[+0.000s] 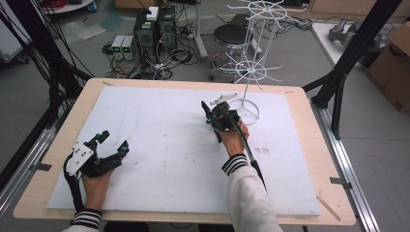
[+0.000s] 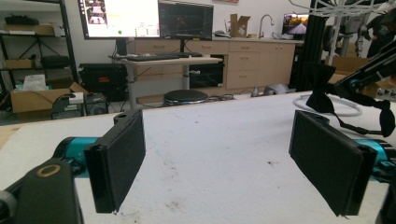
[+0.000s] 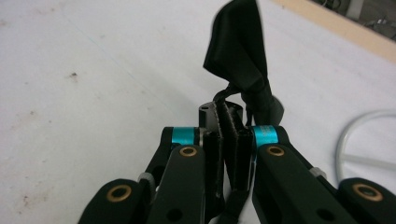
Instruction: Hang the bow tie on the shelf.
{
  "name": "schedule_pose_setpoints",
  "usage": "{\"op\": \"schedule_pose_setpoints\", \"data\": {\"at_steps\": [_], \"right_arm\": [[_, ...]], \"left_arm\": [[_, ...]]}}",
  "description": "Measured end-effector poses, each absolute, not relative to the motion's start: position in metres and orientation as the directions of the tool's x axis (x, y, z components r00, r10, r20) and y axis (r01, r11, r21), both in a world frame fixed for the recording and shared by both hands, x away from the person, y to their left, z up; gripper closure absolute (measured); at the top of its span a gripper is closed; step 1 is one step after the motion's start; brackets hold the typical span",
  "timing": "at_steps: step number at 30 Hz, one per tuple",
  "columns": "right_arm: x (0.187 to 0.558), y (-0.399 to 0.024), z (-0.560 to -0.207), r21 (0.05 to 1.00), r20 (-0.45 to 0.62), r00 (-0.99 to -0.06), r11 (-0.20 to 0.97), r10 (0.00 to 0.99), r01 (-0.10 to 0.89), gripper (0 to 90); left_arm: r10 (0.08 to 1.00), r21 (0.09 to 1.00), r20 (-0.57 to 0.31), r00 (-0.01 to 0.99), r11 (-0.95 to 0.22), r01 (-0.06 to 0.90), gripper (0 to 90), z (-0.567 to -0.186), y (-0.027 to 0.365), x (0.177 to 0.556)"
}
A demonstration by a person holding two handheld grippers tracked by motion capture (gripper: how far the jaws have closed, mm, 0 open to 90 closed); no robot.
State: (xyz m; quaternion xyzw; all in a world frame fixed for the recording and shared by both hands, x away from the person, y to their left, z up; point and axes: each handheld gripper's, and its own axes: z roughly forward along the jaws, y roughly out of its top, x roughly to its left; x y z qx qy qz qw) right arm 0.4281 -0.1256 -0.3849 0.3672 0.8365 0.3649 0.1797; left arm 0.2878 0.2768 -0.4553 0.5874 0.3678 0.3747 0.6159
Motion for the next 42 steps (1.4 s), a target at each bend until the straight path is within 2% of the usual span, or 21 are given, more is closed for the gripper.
{"op": "schedule_pose_setpoints", "data": {"at_steps": [22,42], "right_arm": [[0.39,-0.132,-0.337,0.9,-0.105,-0.667,0.356,0.738,0.253,86.8],[0.355,-0.172,-0.294,0.959,-0.133,-0.597,0.255,0.791,0.124,86.7]], "left_arm": [[0.894,0.999,-0.013,0.448,0.03,-0.031,18.8,-0.455,0.277,0.288],[0.894,0.999,-0.013,0.447,0.03,-0.031,18.9,-0.455,0.277,0.288]]}}
